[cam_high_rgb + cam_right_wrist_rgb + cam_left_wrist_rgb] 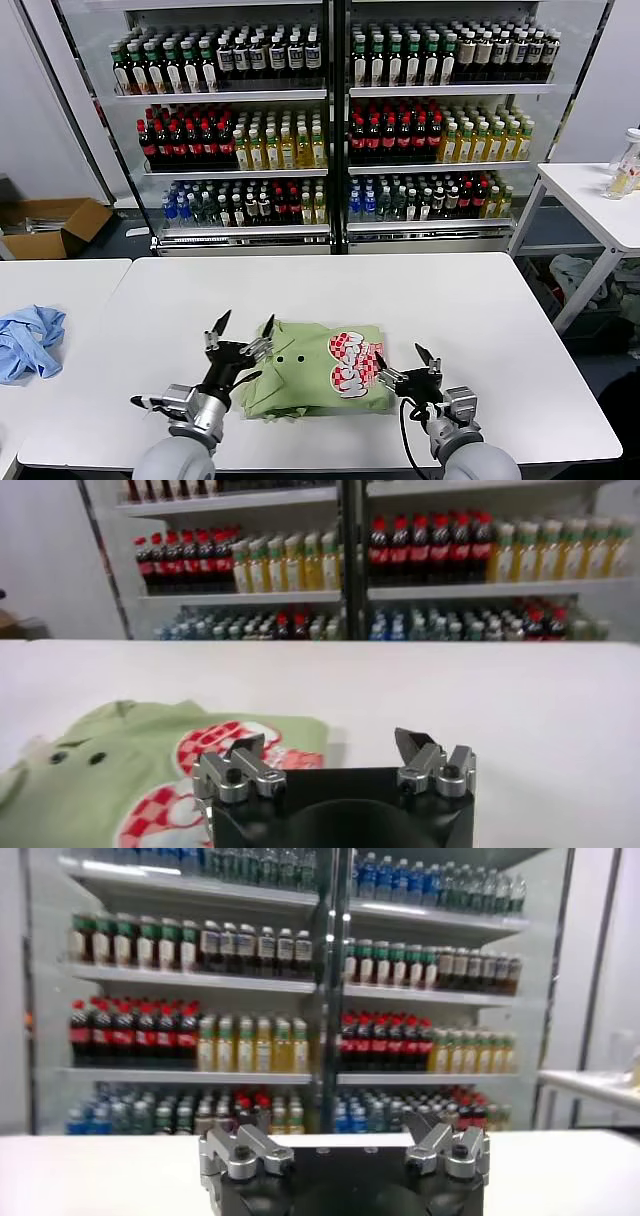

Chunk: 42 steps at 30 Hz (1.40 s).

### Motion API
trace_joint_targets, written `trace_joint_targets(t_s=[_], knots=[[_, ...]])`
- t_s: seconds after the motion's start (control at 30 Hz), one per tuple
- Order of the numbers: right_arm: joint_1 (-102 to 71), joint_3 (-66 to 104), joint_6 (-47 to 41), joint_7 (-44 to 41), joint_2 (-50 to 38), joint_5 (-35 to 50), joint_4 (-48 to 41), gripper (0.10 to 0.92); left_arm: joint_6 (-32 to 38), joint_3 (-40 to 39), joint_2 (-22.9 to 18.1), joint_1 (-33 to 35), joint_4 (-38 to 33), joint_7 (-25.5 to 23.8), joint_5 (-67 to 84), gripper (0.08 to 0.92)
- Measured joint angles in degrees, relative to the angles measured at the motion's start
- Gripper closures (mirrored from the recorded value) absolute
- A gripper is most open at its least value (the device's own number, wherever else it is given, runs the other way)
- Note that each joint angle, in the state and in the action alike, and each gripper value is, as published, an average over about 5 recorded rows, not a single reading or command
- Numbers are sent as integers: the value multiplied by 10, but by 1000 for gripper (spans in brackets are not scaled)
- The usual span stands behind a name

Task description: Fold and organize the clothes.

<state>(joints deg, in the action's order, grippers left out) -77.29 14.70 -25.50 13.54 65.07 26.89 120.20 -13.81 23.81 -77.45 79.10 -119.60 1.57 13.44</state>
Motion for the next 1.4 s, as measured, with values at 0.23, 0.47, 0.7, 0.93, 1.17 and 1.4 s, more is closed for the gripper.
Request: trace_joint_targets(t_s=[0.23,0.47,0.7,0.93,1.17,1.4], knots=[[14,-8,5,-2,-2,-2,-6,203,22,25,13,6,7,-10,-29,177],[28,-2,23,-5,-6,-35,-5,203,50,41,25,1,23,-19,-50,177],[31,-6,29,0,-3,-49,-17,203,68,50,29,3,34,-21,-60,177],[28,-20,9,9,3,-8,-35,203,79,55,30,6,40,-22,-65,177],[32,-27,-15,15,9,53,-52,224,85,58,29,9,45,-22,-67,177],[35,-33,-22,11,16,94,-62,406,85,58,28,8,52,-22,-69,177]])
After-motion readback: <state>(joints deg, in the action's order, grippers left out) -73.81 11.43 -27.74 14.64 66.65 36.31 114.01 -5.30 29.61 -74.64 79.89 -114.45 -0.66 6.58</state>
